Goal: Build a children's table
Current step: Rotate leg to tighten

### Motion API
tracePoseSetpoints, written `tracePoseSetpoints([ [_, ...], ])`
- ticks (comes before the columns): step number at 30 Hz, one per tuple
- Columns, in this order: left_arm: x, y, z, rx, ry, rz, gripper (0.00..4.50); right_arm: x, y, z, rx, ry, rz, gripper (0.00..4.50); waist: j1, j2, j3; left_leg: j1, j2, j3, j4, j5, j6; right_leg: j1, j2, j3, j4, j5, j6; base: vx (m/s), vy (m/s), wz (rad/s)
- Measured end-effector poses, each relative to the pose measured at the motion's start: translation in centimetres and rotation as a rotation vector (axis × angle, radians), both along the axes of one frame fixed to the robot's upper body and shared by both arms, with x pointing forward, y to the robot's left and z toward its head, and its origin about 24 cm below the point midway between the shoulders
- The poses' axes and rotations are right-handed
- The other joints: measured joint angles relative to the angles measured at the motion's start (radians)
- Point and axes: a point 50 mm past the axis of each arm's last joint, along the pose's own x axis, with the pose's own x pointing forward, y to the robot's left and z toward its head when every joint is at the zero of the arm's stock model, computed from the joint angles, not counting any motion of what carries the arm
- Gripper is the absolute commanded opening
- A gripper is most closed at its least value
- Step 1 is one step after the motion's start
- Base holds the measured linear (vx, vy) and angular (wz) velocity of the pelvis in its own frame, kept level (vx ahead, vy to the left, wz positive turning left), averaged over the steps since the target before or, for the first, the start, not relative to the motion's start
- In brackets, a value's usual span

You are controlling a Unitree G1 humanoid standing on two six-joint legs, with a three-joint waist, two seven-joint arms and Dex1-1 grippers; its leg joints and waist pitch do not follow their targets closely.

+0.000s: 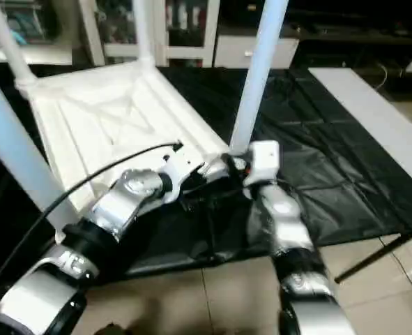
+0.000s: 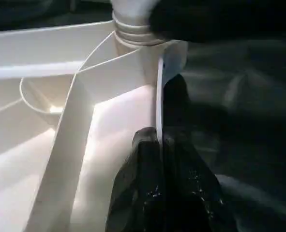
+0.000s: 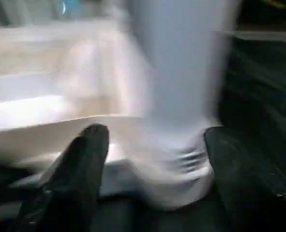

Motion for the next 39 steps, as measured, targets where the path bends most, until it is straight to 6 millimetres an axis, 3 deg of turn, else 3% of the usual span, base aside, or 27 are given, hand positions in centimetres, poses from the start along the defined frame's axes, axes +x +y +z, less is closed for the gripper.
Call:
tracePoseSetpoints([
  [1, 0.1, 0.4, 0.0, 0.009, -0.003, 0.007, 0.00, -0.4, 0.6, 0.1, -0.001, -0.013, 0.050, 3.57, -0.006, -0.006, 0.002, 0.000, 0.000, -0.004, 0.000, -0.001, -0.002, 0.000, 0.000, -0.004, -0.001, 0.001, 0.001, 0.000, 0.000, 0.00],
  [3, -0.2, 0.8, -0.1, 0.017, 0.005, -0.019, 0.00, -0.9, 0.3, 0.5, -0.026, -0.032, 0.100, 3.74, -0.003, -0.007, 0.002, 0.000, 0.000, -0.005, 0.000, -0.002, -0.007, -0.003, -0.001, -0.004, -0.002, 0.002, 0.000, 0.000, 0.000, 0.00],
  [5, -1.3, 1.6, -0.4, 0.029, 0.033, -0.107, 0.00, -1.8, -2.6, 0.7, -0.121, -0.036, 0.117, 4.00, 0.015, -0.005, 0.001, 0.001, -0.001, -0.001, -0.001, -0.003, -0.005, -0.003, -0.003, 0.000, -0.002, 0.001, 0.001, 0.000, 0.000, 0.00],
  [7, -1.8, 2.9, -0.3, 0.035, 0.047, -0.168, 0.00, -2.4, -4.8, 0.9, -0.166, -0.011, 0.129, 4.10, 0.021, -0.003, 0.000, 0.001, -0.001, -0.001, -0.001, -0.003, -0.004, -0.003, -0.003, 0.001, -0.003, 0.001, 0.001, 0.000, 0.000, 0.00],
  [11, -2.5, 4.7, -0.3, 0.030, 0.102, -0.261, 0.00, -4.5, -6.0, 0.9, -0.239, 0.042, 0.317, 4.42, 0.023, 0.003, 0.000, 0.001, 0.000, -0.001, 0.001, -0.003, -0.006, -0.001, -0.001, 0.000, -0.003, 0.002, 0.000, 0.000, 0.000, 0.00],
  [13, -2.7, 5.0, -0.3, 0.031, 0.121, -0.300, 0.00, -5.8, -6.7, 0.7, -0.274, 0.090, 0.406, 4.42, 0.026, -0.003, 0.001, 0.002, 0.000, -0.001, 0.001, -0.003, -0.006, 0.002, -0.002, 0.000, -0.004, 0.002, 0.000, 0.000, 0.000, 0.00],
  [16, -3.3, 6.2, -0.1, 0.042, 0.165, -0.368, 0.00, -6.8, -7.7, 1.4, -0.248, 0.136, 0.499, 4.42, 0.026, -0.021, -0.002, 0.003, 0.001, -0.001, 0.001, -0.003, -0.006, 0.003, -0.003, 0.001, -0.004, 0.001, 0.001, 0.000, 0.000, 0.00],
  [18, -3.6, 6.7, -0.1, 0.051, 0.187, -0.416, 0.00, -6.3, -7.5, 2.0, -0.240, 0.122, 0.540, 4.42, 0.024, -0.028, -0.006, 0.004, 0.001, -0.002, 0.003, -0.003, -0.006, 0.005, -0.003, 0.000, -0.004, 0.001, 0.001, 0.000, 0.000, 0.00],
  [22, -4.5, 5.9, -0.3, 0.048, 0.218, -0.519, 0.00, -4.8, -5.7, 2.1, -0.238, 0.093, 0.624, 4.42, 0.033, -0.025, -0.007, 0.003, 0.000, 0.001, 0.003, -0.003, -0.005, 0.009, -0.004, 0.003, -0.007, 0.001, 0.001, 0.000, 0.000, 0.00],
  [24, -4.9, 5.3, -0.4, 0.044, 0.239, -0.574, 0.00, -4.4, -4.5, 2.0, -0.243, 0.092, 0.676, 4.42, 0.042, -0.018, -0.007, 0.001, 0.000, 0.001, 0.004, -0.003, -0.005, 0.009, -0.005, 0.003, -0.007, 0.001, 0.001, 0.000, 0.000, 0.00],
  [37, -4.7, 5.6, -0.6, 0.047, 0.267, -0.612, 0.00, -3.9, -4.6, 0.9, -0.282, 0.207, 0.855, 4.42, 0.043, -0.015, -0.007, 0.003, 0.001, 0.000, 0.004, -0.003, -0.006, 0.010, -0.004, 0.001, -0.003, 0.002, 0.000, 0.000, 0.000, 0.00],
  [39, -4.7, 5.5, -0.6, 0.048, 0.267, -0.615, 0.00, -4.0, -4.7, 0.6, -0.280, 0.218, 0.869, 4.09, 0.044, -0.014, -0.007, 0.003, 0.001, -0.001, 0.004, -0.003, -0.006, 0.010, -0.004, 0.001, -0.003, 0.002, 0.000, 0.000, 0.000, 0.00],
])
